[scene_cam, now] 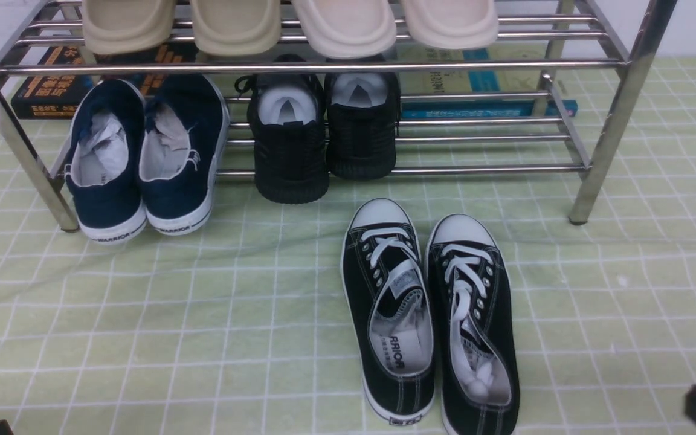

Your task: Take the shoes off the shelf with your hand from the green coffee tablecloth.

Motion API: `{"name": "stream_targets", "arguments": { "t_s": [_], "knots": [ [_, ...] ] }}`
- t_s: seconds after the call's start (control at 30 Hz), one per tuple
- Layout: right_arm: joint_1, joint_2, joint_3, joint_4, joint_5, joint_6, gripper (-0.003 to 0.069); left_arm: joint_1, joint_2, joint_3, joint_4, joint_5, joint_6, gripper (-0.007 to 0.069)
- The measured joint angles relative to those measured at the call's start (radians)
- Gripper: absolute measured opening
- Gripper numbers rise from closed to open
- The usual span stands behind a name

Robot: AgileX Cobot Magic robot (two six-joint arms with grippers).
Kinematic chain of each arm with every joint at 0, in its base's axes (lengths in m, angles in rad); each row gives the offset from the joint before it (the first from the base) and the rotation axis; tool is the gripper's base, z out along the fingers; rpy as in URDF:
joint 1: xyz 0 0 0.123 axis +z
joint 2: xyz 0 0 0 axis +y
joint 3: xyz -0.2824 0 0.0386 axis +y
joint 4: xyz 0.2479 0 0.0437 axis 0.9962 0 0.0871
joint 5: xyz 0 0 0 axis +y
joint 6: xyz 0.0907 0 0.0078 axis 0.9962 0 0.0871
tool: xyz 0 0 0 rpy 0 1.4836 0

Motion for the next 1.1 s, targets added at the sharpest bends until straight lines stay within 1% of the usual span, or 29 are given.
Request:
{"name": "stream_targets", "arguments": {
  "t_s": [0.2,0.33,0.47,0.57,0.7,0.77,0.9,1.1],
  "knots": [
    [-0.264,-0.121,0.115,-0.007,0.027,-0.004,0.0024,0.0,0.0,0.0,0.0,0.0,0.0,0.0242],
    [-0.393,-0.213,0.18,-0.012,0.044,-0.004,0.0028,0.0,0.0,0.0,0.0,0.0,0.0,0.0242],
    [-0.495,-0.243,0.18,-0.024,0.064,-0.005,0.0038,0.0,0.0,0.0,0.0,0.0,0.0,0.0242],
    [-0.529,-0.242,0.177,-0.036,0.078,-0.005,0.0043,0.0,0.0,0.0,0.0,0.0,0.0,0.0242],
    [-0.532,-0.242,0.174,-0.049,0.101,0.003,0.0048,0.0,0.0,0.0,0.0,0.0,0.0,0.0242],
    [-0.53,-0.242,0.173,-0.059,0.102,0.02,0.0048,0.0,0.0,0.0,0.0,0.0,0.0,0.0242],
    [-0.494,-0.242,0.173,-0.108,0.102,0.091,0.005,0.0,0.0,0.0,0.0,0.0,0.0,0.0242],
    [-0.492,-0.242,0.173,-0.123,0.102,0.109,0.0059,0.0,0.0,0.0,0.0,0.0,0.0,0.0242]
  ]
}}
